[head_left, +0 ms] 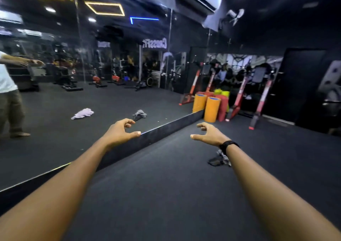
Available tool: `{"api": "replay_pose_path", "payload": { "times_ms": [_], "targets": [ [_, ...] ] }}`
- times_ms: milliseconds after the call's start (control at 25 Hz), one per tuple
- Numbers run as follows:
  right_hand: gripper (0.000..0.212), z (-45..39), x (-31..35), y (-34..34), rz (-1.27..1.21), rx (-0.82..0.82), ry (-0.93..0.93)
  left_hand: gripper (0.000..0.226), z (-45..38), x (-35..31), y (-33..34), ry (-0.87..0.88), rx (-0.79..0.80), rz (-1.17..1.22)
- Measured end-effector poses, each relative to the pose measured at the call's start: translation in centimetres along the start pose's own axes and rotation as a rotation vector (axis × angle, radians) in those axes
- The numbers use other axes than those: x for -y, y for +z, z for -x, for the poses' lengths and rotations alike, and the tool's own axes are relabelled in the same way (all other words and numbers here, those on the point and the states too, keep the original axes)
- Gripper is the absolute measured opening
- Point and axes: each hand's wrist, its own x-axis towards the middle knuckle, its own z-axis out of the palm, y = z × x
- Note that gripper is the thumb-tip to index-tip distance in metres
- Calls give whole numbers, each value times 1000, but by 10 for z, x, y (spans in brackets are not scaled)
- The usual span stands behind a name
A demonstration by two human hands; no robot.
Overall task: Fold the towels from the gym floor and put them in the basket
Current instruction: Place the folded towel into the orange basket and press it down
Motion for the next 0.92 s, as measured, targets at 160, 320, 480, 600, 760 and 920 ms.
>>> {"api": "replay_pose_path", "payload": {
  "times_ms": [160, 320, 480, 600, 760, 920],
  "targets": [
    [70, -13, -68, -55, 22, -72, 110, 53, -56, -38, 74, 67, 95, 18],
    [70, -32, -126, -83, 35, -122, 217, 51, -111, -65, 139, 126, 195, 52],
    [68, -67, -169, -92, 46, -165, 286, 50, -175, -77, 191, 174, 261, 89],
    [69, -116, -197, -99, 51, -193, 330, 52, -243, -78, 225, 205, 304, 97],
    [68, -191, -223, -117, 48, -235, 389, 53, -343, -85, 261, 233, 369, 131],
    [68, -265, -242, -138, 42, -270, 436, 55, -439, -101, 289, 251, 415, 151]
  ]
}}
